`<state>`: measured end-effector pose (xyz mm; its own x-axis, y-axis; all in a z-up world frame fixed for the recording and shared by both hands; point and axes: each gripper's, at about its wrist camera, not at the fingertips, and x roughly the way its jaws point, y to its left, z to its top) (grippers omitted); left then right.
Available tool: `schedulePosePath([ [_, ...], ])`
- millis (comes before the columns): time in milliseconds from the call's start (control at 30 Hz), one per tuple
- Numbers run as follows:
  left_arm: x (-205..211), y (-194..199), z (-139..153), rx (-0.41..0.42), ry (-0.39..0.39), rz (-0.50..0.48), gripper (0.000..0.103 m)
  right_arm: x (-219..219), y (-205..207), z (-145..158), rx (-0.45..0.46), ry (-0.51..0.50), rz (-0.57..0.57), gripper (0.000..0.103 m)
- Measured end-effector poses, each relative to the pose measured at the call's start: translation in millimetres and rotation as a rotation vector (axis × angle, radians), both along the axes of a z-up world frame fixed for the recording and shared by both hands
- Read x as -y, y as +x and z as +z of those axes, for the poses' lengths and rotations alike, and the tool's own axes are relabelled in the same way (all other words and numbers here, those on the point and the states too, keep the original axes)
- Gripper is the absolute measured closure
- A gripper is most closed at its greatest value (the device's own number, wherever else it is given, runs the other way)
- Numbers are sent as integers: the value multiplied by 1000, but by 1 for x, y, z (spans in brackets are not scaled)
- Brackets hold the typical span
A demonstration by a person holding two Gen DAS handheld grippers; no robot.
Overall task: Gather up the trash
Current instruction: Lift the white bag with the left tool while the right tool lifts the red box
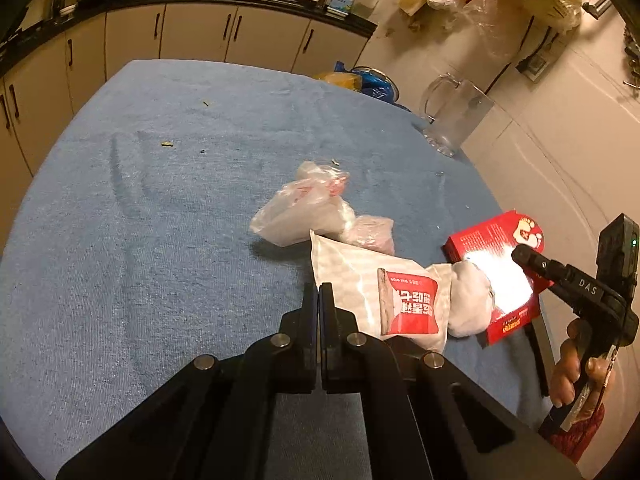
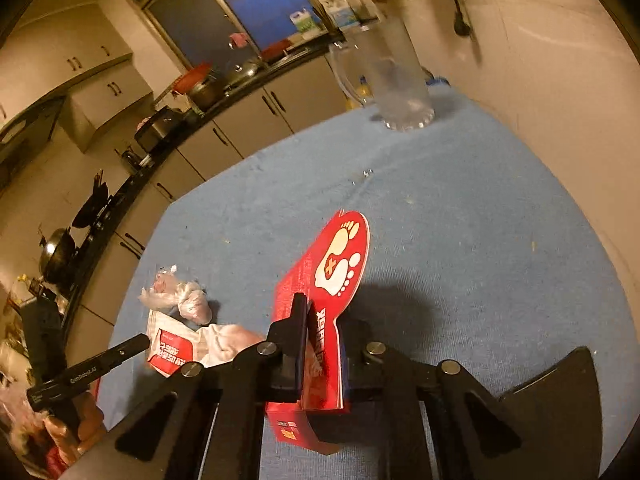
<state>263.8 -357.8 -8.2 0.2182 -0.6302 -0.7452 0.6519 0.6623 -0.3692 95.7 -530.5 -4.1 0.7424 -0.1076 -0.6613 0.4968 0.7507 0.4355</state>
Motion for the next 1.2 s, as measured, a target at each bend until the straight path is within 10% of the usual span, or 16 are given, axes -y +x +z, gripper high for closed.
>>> schedulePosePath([
  [167, -5, -2, 0, -11, 9, -14, 94, -5, -9, 17, 113, -29, 10, 101],
  [300, -8, -2, 3, -14, -8, 0, 45, -5, -10, 22, 148, -21, 9, 101],
  [533, 5, -14, 14, 26, -16, -77, 45, -5, -13, 25, 173, -12, 1, 101],
  [933, 48, -76, 29, 503, 239, -448, 29, 5, -17, 23, 201, 57, -2, 101],
  [1200, 66, -59, 15, 501, 354, -593, 29, 7, -18, 22, 210, 83, -3, 101],
])
